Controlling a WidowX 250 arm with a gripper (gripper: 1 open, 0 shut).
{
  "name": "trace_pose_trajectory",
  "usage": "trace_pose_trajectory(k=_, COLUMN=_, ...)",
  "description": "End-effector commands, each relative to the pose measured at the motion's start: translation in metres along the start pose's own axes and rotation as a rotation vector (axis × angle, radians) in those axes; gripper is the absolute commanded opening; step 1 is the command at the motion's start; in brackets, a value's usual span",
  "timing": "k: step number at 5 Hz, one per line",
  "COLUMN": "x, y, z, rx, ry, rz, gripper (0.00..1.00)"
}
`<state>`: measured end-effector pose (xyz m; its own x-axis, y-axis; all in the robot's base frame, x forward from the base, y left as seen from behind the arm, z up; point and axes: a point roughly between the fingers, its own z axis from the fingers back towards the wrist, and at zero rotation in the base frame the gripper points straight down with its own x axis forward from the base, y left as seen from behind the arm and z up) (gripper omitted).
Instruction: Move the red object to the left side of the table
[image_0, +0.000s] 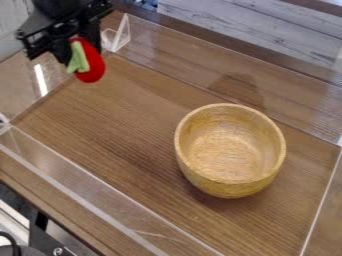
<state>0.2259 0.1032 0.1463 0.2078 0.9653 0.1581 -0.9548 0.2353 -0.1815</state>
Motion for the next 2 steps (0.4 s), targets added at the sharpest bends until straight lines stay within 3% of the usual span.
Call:
trace_pose_trajectory(k=1, x=0.014, y=-0.014, z=0.013, rx=-0.058, ry=-0.032, rz=-0.115, gripper=0.00)
trace_pose_trajectory(k=2, x=0.027, y=-0.015, z=0.012, rx=-0.074, ry=-0.038, rz=-0.221, gripper=0.00)
